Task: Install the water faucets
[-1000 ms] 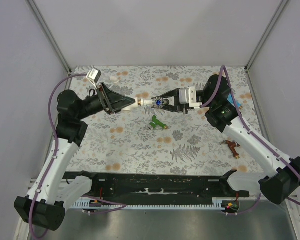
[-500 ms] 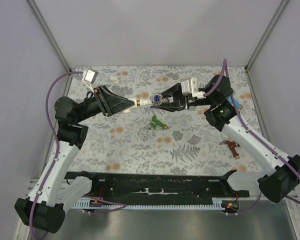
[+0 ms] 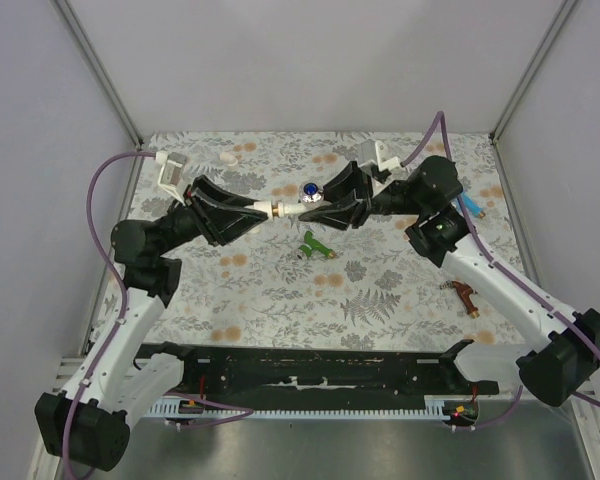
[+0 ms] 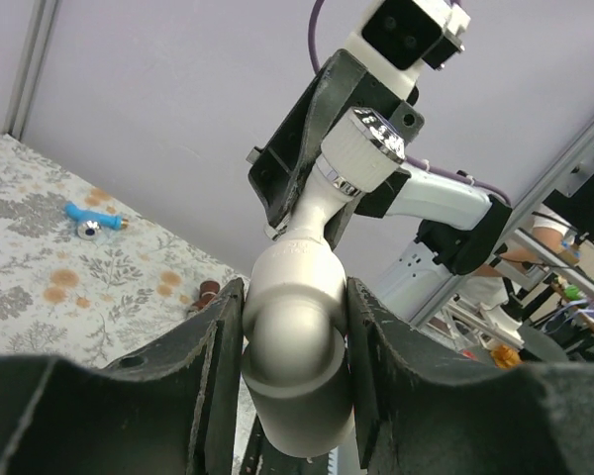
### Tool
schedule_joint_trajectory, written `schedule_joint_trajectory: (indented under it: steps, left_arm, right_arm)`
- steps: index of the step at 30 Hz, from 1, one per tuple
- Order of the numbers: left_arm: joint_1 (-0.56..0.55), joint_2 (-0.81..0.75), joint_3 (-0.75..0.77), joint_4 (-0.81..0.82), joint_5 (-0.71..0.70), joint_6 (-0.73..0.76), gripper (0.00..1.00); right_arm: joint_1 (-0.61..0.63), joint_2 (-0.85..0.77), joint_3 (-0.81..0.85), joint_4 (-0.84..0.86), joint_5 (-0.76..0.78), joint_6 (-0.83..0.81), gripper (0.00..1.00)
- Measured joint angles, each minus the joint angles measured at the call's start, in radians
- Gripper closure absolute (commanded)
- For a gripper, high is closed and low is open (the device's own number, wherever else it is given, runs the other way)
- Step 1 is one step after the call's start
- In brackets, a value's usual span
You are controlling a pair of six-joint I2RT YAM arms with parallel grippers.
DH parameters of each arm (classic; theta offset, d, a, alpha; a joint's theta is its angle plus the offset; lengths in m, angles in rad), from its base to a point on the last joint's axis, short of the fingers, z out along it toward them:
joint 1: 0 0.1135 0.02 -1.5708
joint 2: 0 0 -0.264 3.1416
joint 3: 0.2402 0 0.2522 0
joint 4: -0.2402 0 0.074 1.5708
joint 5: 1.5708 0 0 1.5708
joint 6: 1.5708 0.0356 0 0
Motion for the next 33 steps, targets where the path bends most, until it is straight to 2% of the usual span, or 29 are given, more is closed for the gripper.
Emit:
schedule_joint_trajectory:
  steps: [10, 19, 27, 33]
  left_arm:
    - [-0.001, -0.002, -0.08, 0.193, 0.008, 0.135, 0.98]
    - [-0.005, -0.055, -0.107, 0.182, 0.069, 0.442, 0.98]
    - [-0.026, -0.179, -0.107, -0.177, 0.092, 0.899, 0.98]
    - [-0.072, -0.24, -0.104, -0.476, 0.023, 1.215, 0.98]
  right_arm:
    - [0.006, 0.0, -0.027, 0.009, 0.073, 0.264, 1.0]
    - [0.01, 0.013, -0.068, 0.043, 0.099, 0.536, 1.0]
    - [0.014, 0.042, -0.131, 0.062, 0.117, 0.747, 1.0]
    - [0.014, 0.091, -0.166, 0.092, 0.125, 0.889, 1.0]
